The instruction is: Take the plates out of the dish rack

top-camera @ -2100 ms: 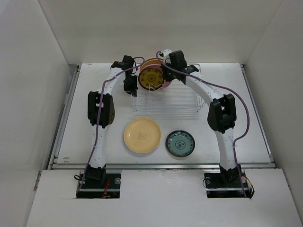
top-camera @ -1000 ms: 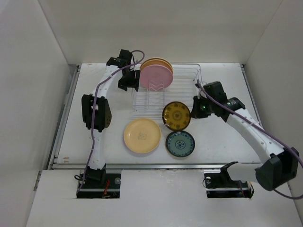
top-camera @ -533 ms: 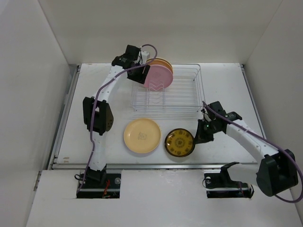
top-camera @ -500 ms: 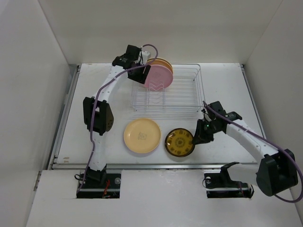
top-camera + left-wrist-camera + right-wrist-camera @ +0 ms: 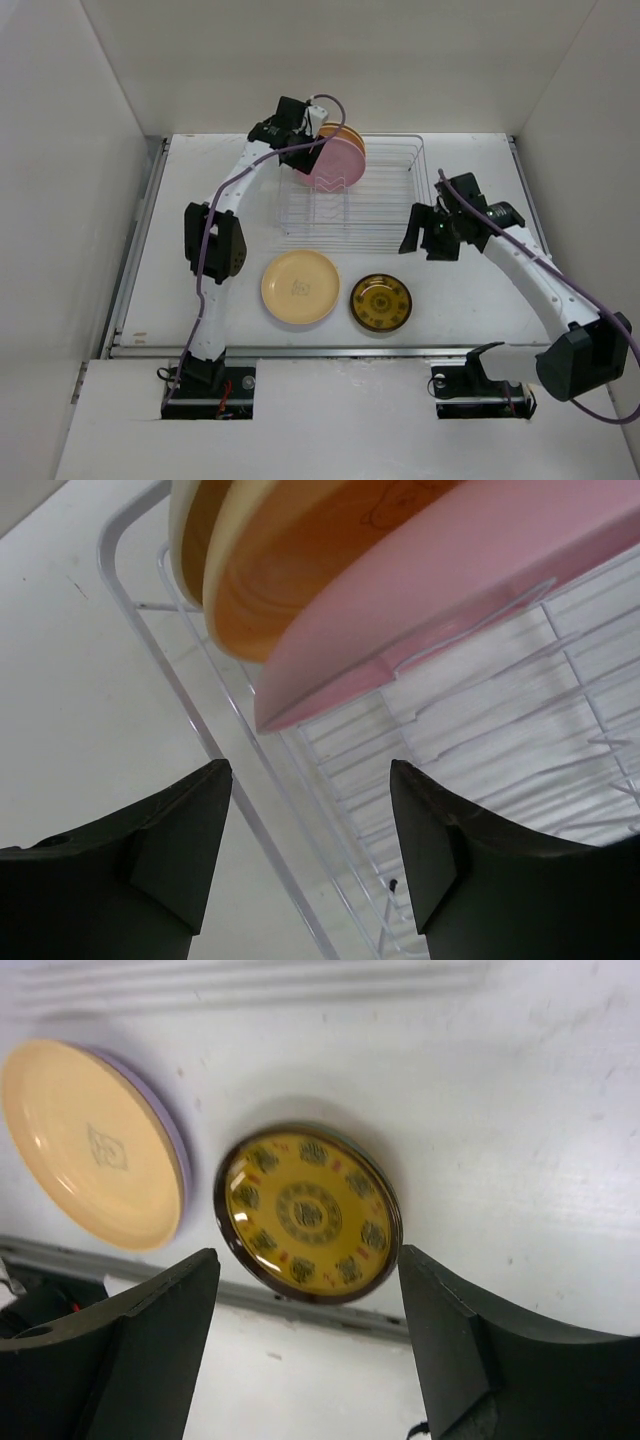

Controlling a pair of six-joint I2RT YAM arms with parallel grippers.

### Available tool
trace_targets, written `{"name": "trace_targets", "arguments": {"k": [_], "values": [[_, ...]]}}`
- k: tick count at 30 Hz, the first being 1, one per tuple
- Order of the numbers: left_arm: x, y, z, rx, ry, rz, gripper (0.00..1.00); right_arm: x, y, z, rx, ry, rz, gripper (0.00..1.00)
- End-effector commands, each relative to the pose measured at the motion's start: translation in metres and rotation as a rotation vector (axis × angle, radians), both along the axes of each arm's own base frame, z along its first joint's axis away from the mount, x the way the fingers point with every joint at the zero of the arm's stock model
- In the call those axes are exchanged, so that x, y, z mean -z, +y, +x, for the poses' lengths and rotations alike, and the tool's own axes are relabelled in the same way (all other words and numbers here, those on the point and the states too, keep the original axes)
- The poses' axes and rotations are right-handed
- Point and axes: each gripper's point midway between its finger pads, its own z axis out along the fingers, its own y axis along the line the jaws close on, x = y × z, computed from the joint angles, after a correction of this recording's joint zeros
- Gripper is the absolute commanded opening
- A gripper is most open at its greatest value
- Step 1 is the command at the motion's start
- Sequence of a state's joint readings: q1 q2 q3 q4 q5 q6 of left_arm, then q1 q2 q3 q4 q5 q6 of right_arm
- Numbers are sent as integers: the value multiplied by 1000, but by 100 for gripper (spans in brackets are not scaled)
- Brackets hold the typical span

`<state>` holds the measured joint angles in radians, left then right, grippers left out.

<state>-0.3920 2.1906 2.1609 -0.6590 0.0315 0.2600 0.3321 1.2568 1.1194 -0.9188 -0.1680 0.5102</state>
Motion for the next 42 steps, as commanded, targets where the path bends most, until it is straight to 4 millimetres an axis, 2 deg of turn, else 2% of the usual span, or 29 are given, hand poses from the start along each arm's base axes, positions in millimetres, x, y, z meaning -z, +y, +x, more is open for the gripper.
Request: {"name": "trace_targets", "arguments": {"k": [1,2,3,5,6,8,9,10,11,12,14,15,18,22,24,25,26,27,30,34,35,38,39,40,41,42], "values": [[-22,-5,23,1,-121,6,62,-16,-12,22,28,-59,-78,78],[-11,-7,28,1,-113,9,62,-25,-13,31,25,-93,-90,78],[-16,-9,34,0,-143,-4,62,-25,-13,37,30,-92,-100,78],[-7,-11,41,-15,-149,-6,60,-39,-16,52,27,-146,-136,78],[-9,-12,44,-16,-162,-12,59,-40,-17,60,37,-149,-152,78],[-9,-20,48,-7,-182,-21,53,-47,-22,72,54,-181,-188,78],[-9,-20,47,-13,-179,-28,49,-60,-27,83,83,-223,-213,78],[-11,-19,50,-20,-193,-27,46,-59,-29,90,94,-222,-232,78],[-11,-19,50,-21,-193,-27,36,-62,-30,97,98,-242,-246,78],[-11,-17,50,-38,-194,-26,31,-71,-30,104,109,-264,-249,78],[-17,-13,51,-55,-208,-16,24,-67,-29,112,105,-257,-266,78],[-17,-9,52,-76,-215,1,19,-66,-27,114,100,-254,-259,78],[-26,1,52,-101,-238,34,16,-59,-21,118,83,-235,-243,78],[-37,6,45,-103,-244,49,16,-56,-15,119,66,-229,-218,78],[-44,7,44,-104,-251,46,24,-50,-13,118,58,-209,-216,78],[-48,6,40,-94,-247,37,24,-50,-13,118,58,-209,-216,78],[-57,6,39,-94,-261,31,22,-50,-13,118,58,-209,-216,78],[-57,4,38,-93,-257,18,13,-50,-13,118,58,-209,-216,78],[-73,3,36,-102,-272,-14,0,-46,-14,116,56,-199,-219,78],[-80,3,33,-114,-271,-29,0,-50,-14,112,53,-207,-208,78],[-91,4,32,-114,-290,-38,0,-46,-14,110,51,-197,-212,78],[-94,3,29,-112,-284,-51,0,-49,-15,107,53,-206,-209,78],[-105,3,27,-113,-303,-60,0,-49,-15,106,53,-206,-209,78],[-103,4,26,-118,-293,-63,0,-45,-16,105,51,-196,-212,78],[-110,4,24,-118,-304,-69,0,-49,-16,104,53,-206,-209,78],[-108,5,22,-125,-292,-72,0,-50,-16,106,54,-214,-206,78]]}}
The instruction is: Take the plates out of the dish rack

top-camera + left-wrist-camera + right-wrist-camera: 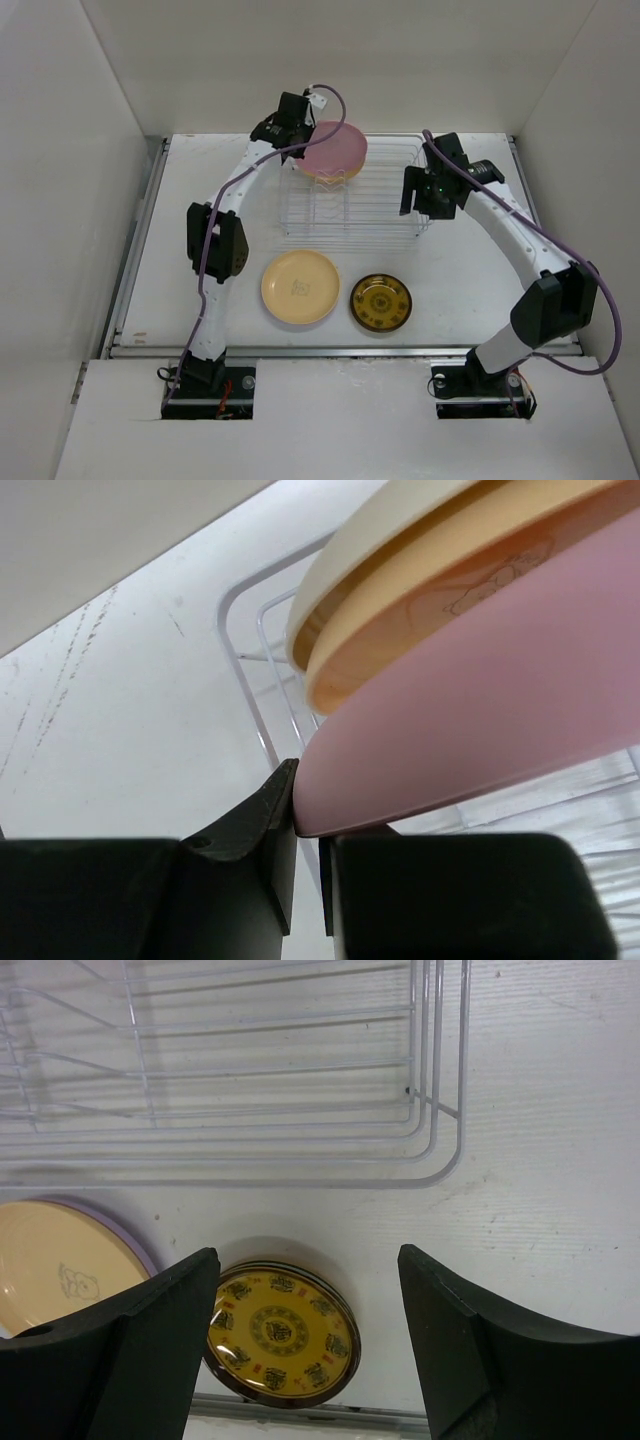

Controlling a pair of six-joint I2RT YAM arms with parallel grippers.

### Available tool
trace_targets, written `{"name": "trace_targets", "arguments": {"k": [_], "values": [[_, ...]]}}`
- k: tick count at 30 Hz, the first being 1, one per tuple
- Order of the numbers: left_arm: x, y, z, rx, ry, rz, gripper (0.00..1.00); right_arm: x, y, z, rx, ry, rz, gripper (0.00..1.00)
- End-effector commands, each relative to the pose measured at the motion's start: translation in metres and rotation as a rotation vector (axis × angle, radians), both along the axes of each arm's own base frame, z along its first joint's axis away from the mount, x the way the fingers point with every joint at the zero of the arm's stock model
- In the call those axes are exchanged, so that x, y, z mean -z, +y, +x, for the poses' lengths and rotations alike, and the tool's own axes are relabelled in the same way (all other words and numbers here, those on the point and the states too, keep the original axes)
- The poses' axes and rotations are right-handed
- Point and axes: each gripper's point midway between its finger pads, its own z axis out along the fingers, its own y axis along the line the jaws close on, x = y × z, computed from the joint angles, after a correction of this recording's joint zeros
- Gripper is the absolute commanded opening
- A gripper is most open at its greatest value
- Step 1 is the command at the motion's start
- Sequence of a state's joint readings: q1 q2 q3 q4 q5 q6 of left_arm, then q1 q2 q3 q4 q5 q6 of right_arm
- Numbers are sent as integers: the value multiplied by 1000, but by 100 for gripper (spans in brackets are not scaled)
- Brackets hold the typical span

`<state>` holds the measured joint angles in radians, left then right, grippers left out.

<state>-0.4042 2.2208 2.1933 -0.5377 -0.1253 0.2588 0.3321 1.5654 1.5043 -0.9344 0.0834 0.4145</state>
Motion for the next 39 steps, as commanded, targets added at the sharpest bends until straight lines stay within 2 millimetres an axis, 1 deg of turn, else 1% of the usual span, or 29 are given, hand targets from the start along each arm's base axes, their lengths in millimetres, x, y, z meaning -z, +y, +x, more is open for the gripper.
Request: {"name": "trace_targets", "arguments": {"k": [1,4,9,10,11,12,14,15,16,17,18,19,20,21,22,23,24,25,26,27,28,29,30,32,33,34,36,37,39], "values": [[-96,-4,-14,-1,-148,-126,0,-15,-2,0,-4,-58,18,78],[-105,-2,-21,-19,-147,-154,0,-23,-3,-2,-4,-78,25,78],[-140,14,-26,-107,-197,-197,0,-27,-3,-1,-11,-96,26,78],[-145,16,-31,-113,-190,-202,0,-24,-3,0,-20,-89,17,78],[-142,20,-32,-120,-174,-209,0,-24,-3,0,-20,-89,17,78],[-149,19,-36,-113,-175,-226,0,-25,-2,3,-20,-92,18,78],[-144,23,-48,-95,-113,-244,0,-26,0,8,-27,-103,16,78],[-154,22,-58,-75,-108,-258,0,-31,1,10,-42,-114,19,78],[-152,24,-63,-51,-80,-255,0,-34,4,17,-42,-130,24,78],[-145,29,-80,-19,-11,-235,0,-38,5,24,-52,-152,23,78],[-139,18,-96,70,54,-247,0,-41,6,28,-64,-160,16,78],[-134,25,-122,141,126,-184,0,-50,11,43,-63,-198,27,78],[-129,26,-138,201,174,-155,0,-55,13,50,-75,-217,23,78],[-122,25,-156,285,242,-153,0,-63,20,67,-89,-251,37,76],[-121,27,-175,359,282,-130,0,-63,20,67,-101,-254,27,75],[-105,28,-193,425,368,-103,0,-69,29,83,-120,-288,46,72],[-94,38,-227,483,493,-71,0,-72,33,92,-138,-308,49,70],[-85,42,-241,599,541,-23,0,-73,39,100,-156,-323,59,65],[-85,48,-257,620,577,-8,0,-86,47,114,-170,-377,88,63],[-60,58,-270,598,686,22,0,-75,52,126,-186,-373,84,60],[-51,64,-277,631,714,72,0,-74,55,135,-197,-390,78,55],[-42,70,-283,632,752,95,0,-86,61,147,-214,-439,93,53],[-26,76,-293,623,829,110,0,-73,65,159,-224,-429,80,52],[-14,79,-303,625,893,126,0,-72,77,172,-275,-459,62,51],[-8,82,-307,637,920,132,0,-84,84,181,-284,-508,56,51],[4,84,-315,634,981,133,0,-71,87,191,-293,-500,45,52],[17,88,-319,632,1042,168,0,-71,96,201,-316,-527,38,54],[26,88,-321,617,1092,166,0,-71,98,212,-317,-550,25,54],[34,87,-320,602,1131,164,0,-70,101,219,-316,-562,28,54]]}}
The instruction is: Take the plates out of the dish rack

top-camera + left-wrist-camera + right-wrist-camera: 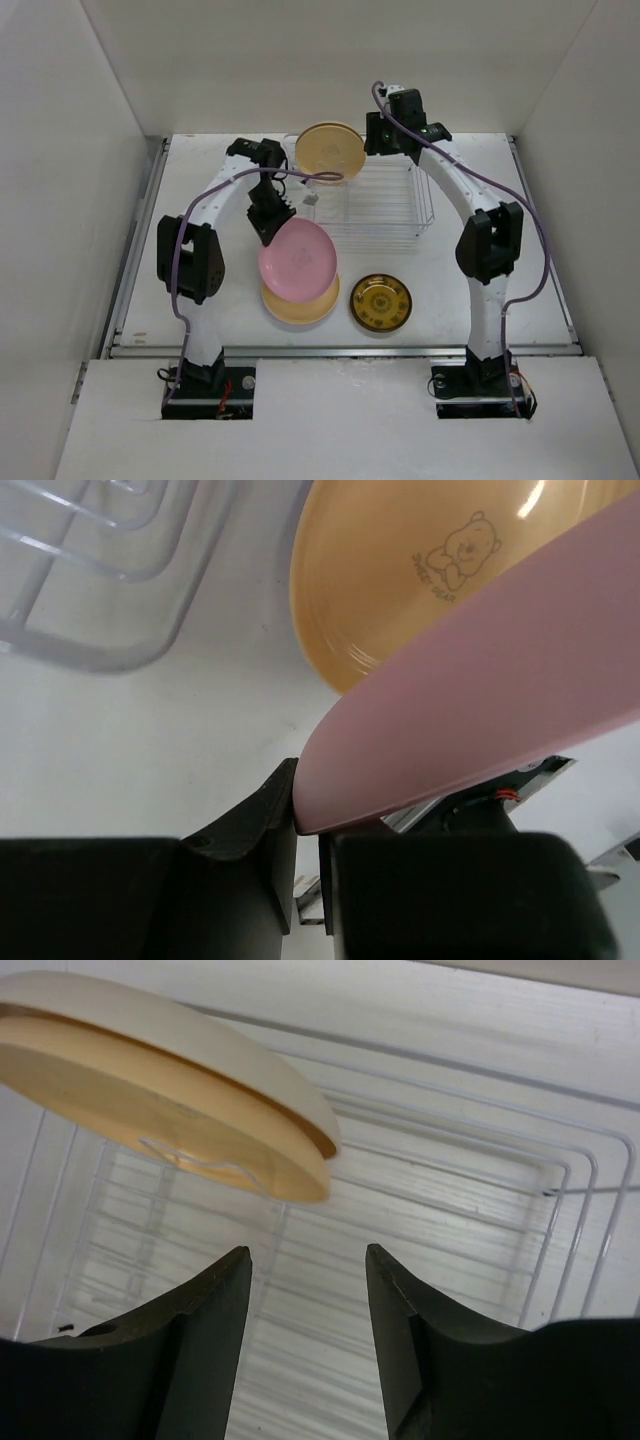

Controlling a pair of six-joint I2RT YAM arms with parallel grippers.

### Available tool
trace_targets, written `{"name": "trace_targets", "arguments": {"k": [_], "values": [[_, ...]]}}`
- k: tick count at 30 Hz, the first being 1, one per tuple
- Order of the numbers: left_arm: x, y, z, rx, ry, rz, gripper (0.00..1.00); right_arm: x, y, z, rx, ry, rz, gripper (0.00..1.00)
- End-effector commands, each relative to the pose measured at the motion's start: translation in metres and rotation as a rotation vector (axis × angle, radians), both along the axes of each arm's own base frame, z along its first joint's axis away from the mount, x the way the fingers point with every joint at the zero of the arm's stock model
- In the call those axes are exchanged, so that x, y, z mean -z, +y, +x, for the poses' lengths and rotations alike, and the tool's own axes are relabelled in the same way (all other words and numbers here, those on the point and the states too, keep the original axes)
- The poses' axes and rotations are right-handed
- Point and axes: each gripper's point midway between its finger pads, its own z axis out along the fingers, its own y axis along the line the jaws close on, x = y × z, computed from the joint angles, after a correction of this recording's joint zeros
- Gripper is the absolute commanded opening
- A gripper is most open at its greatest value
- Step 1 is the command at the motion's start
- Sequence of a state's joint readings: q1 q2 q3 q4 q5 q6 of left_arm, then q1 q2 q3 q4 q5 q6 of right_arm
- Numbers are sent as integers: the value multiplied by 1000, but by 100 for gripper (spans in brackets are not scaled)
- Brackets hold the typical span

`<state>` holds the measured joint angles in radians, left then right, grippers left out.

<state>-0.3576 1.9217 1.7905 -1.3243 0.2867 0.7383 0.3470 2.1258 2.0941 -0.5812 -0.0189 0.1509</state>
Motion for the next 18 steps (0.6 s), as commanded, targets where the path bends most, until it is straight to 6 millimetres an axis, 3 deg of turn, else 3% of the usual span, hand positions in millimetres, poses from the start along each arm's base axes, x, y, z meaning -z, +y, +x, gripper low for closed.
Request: {"name": "trace_targets", "arguments": {"k": [1,4,6,8,9,14,18], "values": [[-8,20,-61,28,296,94,0,-53,18,27,-41,-197,33,56],[6,24,-64,32,345,153,0,-52,22,33,-49,-214,43,58],[11,24,-67,47,367,175,7,-41,24,39,-49,-208,41,60],[12,25,-70,59,374,190,18,-39,31,41,-58,-216,45,61],[13,23,-73,71,381,195,32,-35,35,45,-69,-217,52,61],[10,23,-65,74,345,200,68,-26,43,57,-88,-230,67,61],[-7,14,-42,23,242,153,69,-18,55,60,-116,-225,77,55]]}}
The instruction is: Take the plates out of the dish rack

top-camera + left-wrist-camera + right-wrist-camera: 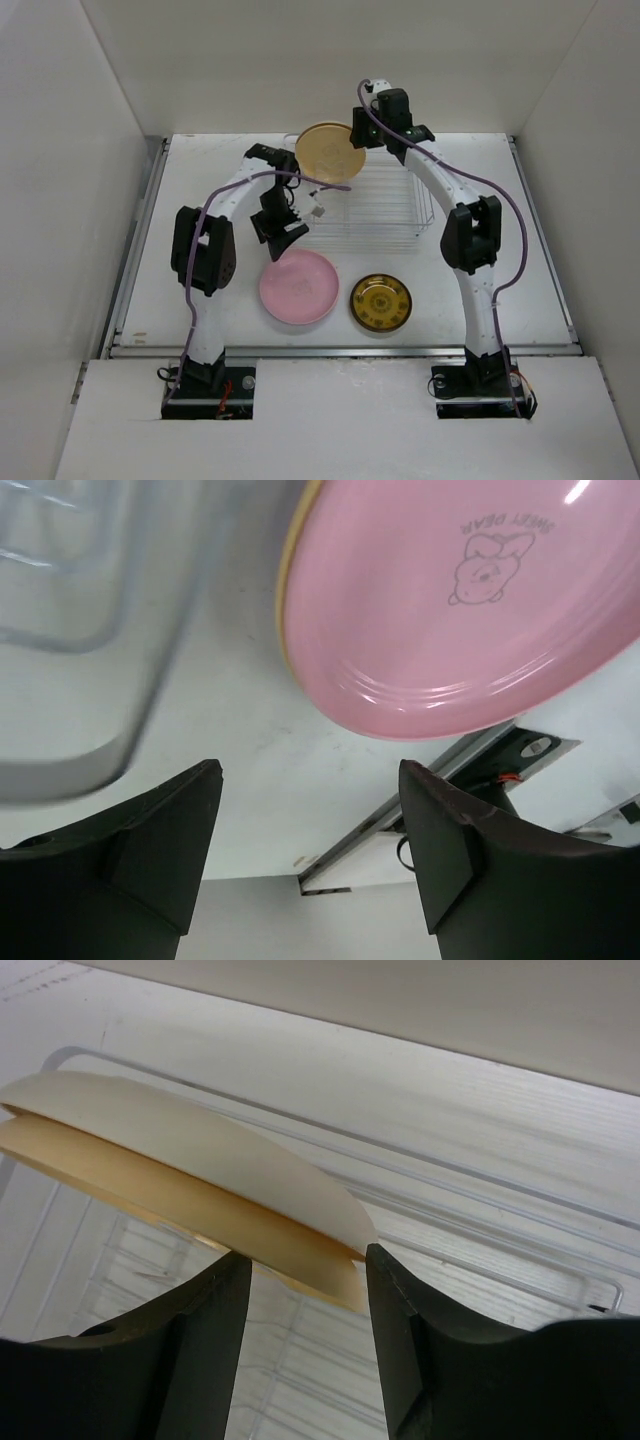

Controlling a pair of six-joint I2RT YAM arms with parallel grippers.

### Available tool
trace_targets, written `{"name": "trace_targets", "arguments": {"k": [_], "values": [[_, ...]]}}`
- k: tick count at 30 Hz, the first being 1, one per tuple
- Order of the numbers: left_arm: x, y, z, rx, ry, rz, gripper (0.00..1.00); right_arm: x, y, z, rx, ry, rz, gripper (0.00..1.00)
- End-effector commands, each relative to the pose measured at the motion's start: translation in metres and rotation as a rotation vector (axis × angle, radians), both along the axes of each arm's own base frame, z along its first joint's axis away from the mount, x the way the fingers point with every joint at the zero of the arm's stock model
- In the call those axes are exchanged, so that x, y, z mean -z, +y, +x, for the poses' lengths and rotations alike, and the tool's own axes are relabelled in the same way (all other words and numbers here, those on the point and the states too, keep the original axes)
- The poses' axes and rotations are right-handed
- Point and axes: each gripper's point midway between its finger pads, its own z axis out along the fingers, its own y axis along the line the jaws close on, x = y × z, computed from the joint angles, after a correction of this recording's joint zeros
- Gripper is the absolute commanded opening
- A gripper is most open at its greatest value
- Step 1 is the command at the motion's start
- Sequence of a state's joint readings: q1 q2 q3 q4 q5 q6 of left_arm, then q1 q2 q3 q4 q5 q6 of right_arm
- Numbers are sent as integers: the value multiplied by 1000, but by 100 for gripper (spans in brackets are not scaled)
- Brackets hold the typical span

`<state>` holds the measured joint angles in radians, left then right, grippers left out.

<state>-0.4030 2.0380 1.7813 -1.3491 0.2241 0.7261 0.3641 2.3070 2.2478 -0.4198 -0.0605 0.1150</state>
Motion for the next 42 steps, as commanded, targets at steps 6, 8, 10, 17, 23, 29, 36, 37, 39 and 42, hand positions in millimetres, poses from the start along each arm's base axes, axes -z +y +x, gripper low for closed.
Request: {"name": "trace_targets", "arguments": {"k": [6,8,10,17,23,29,36,37,39,42], "values": [[-79,-6,80,-460,-252,-146,69,-17,24,15,-38,-111,38,30],[-70,-5,119,-614,-359,-135,69,-6,21,17,-18,-98,23,17],[-62,-3,139,-686,-415,-110,69,-11,17,15,-5,-105,9,17],[-10,11,186,-850,-502,29,61,-23,11,11,-6,-138,-17,14],[3,-6,183,-869,-423,-28,18,-50,4,6,41,-182,-24,11],[3,-8,173,-907,-383,-29,0,-59,2,-2,60,-195,-42,29],[8,-12,168,-924,-350,-33,0,-58,10,-11,20,-181,-34,32],[8,-12,168,-924,-350,-33,0,-55,16,-13,11,-179,-34,24],[8,-12,168,-924,-350,-33,0,-57,16,-12,12,-188,-30,15],[8,-12,168,-924,-350,-33,0,-46,18,-7,11,-174,-36,15]]}}
